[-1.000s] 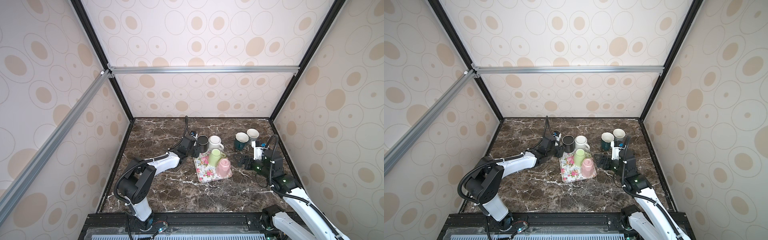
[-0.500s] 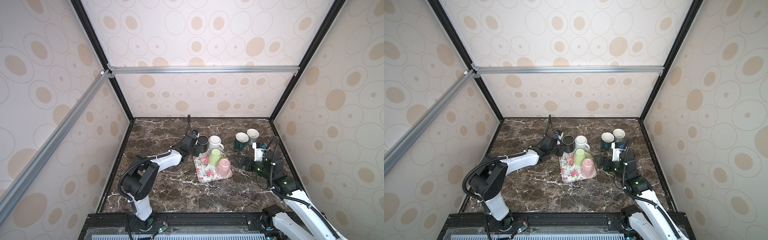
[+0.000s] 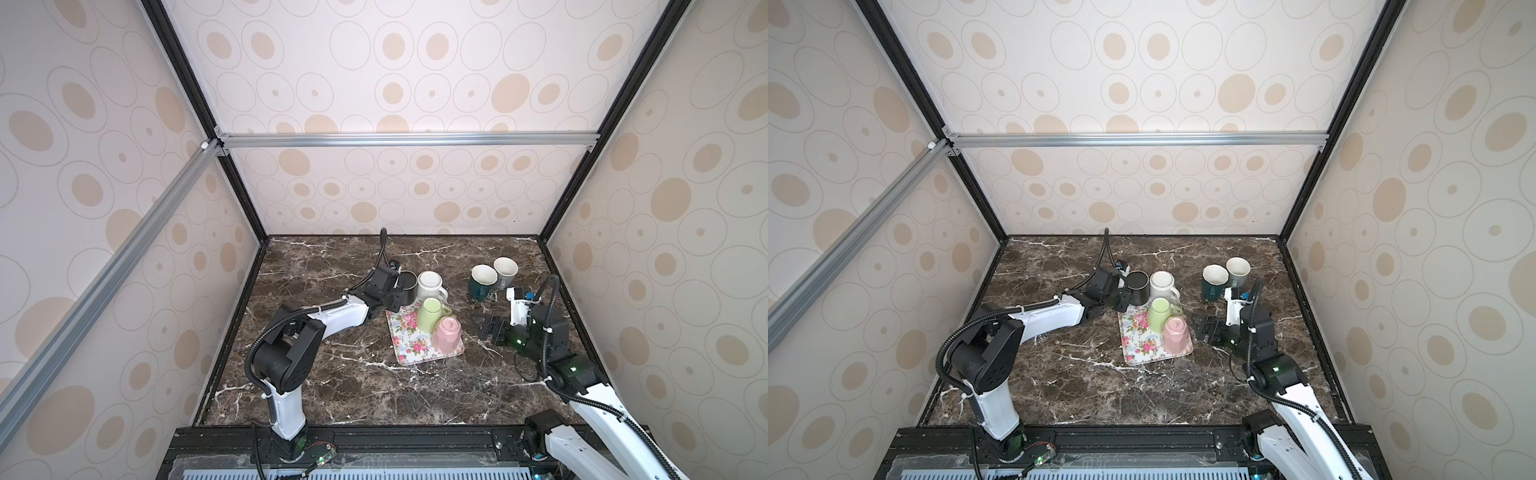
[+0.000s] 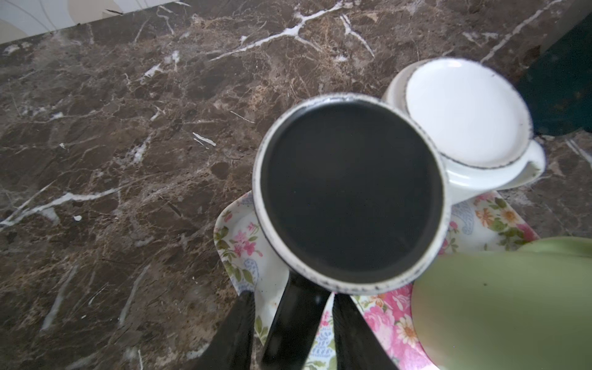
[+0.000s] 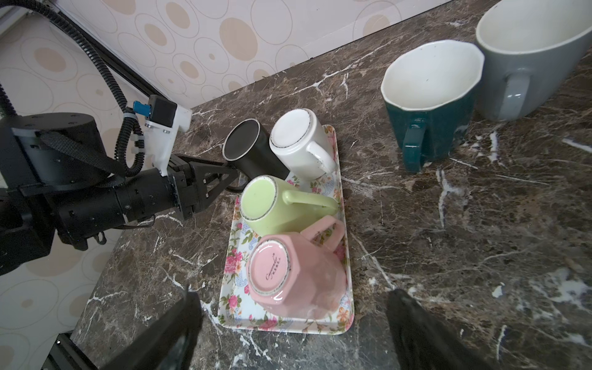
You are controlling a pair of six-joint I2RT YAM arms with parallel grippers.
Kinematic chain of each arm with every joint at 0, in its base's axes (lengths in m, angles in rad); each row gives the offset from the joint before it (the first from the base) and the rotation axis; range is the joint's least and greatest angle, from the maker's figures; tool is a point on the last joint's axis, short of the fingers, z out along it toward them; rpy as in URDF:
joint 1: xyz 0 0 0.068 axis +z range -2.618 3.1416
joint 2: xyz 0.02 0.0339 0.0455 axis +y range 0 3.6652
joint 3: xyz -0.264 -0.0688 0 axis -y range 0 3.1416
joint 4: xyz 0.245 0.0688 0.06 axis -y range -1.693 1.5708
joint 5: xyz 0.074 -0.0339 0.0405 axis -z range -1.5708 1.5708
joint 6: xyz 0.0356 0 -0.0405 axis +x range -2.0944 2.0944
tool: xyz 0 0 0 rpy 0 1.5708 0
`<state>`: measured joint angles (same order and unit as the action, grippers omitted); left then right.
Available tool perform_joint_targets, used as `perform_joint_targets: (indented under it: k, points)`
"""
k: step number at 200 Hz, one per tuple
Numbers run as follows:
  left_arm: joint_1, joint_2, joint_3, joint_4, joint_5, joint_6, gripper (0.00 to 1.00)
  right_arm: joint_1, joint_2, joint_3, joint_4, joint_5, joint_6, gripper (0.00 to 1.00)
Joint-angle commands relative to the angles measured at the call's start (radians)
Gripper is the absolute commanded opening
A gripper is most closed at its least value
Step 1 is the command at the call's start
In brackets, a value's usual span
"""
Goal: Turn the mug right side up
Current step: Pick up the mug from the tray.
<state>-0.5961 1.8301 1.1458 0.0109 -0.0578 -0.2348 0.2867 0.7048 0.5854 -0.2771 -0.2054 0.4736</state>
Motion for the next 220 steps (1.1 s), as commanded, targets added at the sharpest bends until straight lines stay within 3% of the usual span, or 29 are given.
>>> perform_joint_targets:
  k: [1,95,220]
  points:
    - [-0.005,0.014,0.055,-0.023,-0.024,0.034,0.40,-0.001,0.000,0.008,-0.011,0.008,-0.009,0.93]
    - [-0.020,0.061,0.096,-0.056,0.010,0.026,0.35,-0.001,0.065,0.051,0.055,0.003,0.014,0.93]
    - [-0.041,0.090,0.191,-0.179,0.002,0.059,0.29,-0.001,0.037,0.017,0.055,0.010,0.029,0.93]
